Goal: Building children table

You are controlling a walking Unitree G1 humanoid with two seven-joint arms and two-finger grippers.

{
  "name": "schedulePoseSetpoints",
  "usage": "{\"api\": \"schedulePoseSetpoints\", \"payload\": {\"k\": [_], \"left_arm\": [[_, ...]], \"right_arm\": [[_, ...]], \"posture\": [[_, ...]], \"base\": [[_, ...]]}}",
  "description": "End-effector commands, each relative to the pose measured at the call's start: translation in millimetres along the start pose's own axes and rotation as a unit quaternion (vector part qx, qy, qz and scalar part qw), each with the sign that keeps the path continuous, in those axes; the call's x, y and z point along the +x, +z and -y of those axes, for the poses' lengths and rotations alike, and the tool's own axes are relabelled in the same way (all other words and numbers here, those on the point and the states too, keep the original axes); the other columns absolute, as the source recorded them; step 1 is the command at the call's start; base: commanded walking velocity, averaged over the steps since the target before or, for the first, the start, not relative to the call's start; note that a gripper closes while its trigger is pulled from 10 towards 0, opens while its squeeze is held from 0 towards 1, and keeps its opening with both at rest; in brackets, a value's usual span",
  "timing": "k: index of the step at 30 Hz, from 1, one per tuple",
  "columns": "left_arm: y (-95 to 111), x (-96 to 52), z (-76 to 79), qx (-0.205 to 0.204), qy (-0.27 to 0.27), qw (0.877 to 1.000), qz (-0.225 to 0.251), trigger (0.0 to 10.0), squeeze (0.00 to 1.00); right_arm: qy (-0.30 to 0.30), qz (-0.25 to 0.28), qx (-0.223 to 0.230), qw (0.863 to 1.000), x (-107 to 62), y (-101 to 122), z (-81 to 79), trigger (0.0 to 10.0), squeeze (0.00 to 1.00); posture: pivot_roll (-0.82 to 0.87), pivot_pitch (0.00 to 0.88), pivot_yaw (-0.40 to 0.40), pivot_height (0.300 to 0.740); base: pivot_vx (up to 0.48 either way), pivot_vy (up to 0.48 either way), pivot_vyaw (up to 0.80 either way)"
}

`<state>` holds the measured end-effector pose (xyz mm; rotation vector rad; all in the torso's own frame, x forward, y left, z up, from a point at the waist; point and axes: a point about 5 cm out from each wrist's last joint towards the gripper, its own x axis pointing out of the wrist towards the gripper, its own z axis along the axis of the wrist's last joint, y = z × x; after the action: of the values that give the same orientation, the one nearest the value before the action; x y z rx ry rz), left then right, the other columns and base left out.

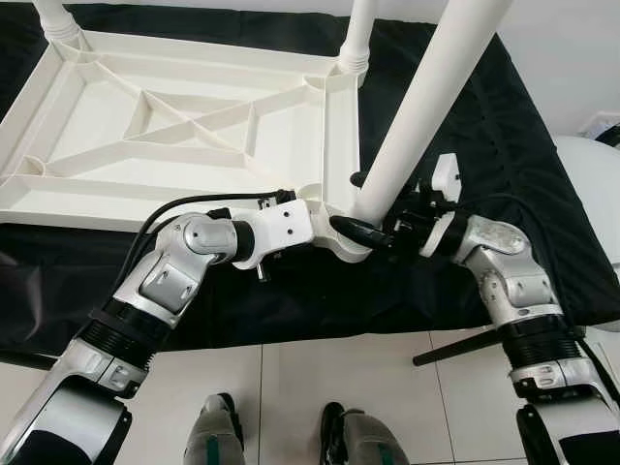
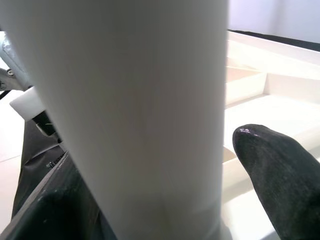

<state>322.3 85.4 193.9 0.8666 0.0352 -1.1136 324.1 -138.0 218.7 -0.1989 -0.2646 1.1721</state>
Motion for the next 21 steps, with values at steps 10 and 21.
{"api": "schedulePoseSetpoints", "payload": {"k": [10, 21], "left_arm": [[-6.5, -1.1, 0.9, 0.0, 0.006, 1.0, -0.017, 10.0, 0.0], [-6.7, -1.1, 0.2, 0.0, 0.008, 1.0, -0.017, 10.0, 0.0]], "right_arm": [[0.031, -0.001, 0.001, 1.0, -1.4, -2.5, 2.4, 0.0, 0.0], [0.014, -0.003, 0.005, 1.0, -2.3, -3.0, 4.0, 10.0, 0.0]], "posture": [[0.11, 0.235, -0.027, 0.74], [0.11, 0.239, -0.029, 0.74]], "base": [[0.0, 0.0, 0.0], [0.0, 0.0, 0.0]]}}
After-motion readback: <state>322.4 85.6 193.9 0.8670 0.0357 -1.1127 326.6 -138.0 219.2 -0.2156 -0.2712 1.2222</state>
